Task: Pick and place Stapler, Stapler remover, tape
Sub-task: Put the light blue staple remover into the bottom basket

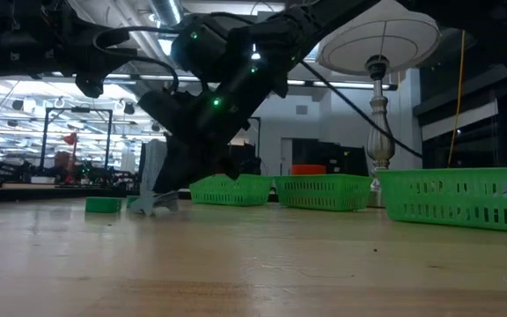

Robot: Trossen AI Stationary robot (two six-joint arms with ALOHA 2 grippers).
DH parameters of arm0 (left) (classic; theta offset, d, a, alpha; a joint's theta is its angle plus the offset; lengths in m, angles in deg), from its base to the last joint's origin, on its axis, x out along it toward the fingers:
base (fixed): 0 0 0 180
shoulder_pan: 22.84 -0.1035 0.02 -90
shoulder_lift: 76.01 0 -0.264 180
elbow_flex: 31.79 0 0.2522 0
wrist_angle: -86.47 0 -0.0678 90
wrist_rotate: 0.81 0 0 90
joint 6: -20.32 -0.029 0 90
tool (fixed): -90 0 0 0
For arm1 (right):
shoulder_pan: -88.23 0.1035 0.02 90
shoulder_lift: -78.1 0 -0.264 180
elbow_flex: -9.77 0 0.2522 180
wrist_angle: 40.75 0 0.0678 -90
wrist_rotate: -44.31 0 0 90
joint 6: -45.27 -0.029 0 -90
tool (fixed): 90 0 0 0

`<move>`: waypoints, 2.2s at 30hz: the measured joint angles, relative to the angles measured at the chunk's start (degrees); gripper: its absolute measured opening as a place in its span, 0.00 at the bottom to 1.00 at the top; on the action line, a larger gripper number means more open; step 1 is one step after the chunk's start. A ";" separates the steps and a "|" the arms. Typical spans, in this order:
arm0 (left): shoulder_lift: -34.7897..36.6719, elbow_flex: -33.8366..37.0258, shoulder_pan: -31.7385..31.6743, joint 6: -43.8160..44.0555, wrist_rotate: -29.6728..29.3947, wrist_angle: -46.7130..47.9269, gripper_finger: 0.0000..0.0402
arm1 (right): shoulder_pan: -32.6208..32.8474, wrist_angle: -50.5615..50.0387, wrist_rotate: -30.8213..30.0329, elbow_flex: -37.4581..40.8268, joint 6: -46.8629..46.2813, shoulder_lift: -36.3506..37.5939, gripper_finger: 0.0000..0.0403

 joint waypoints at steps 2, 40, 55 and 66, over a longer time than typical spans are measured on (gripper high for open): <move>-0.02 0.00 0.00 0.00 0.01 0.01 0.43 | 0.38 -1.29 0.08 0.11 0.15 0.69 0.01; 0.00 0.00 0.00 0.00 0.01 0.05 0.43 | 0.53 -12.25 1.64 43.41 10.74 53.53 0.01; -0.02 0.00 0.00 0.00 0.01 0.05 0.43 | 0.57 -15.02 12.59 65.48 14.91 77.08 0.02; -0.01 -0.01 0.00 0.00 0.01 0.03 0.43 | 0.57 -11.78 14.90 70.23 15.22 82.65 0.14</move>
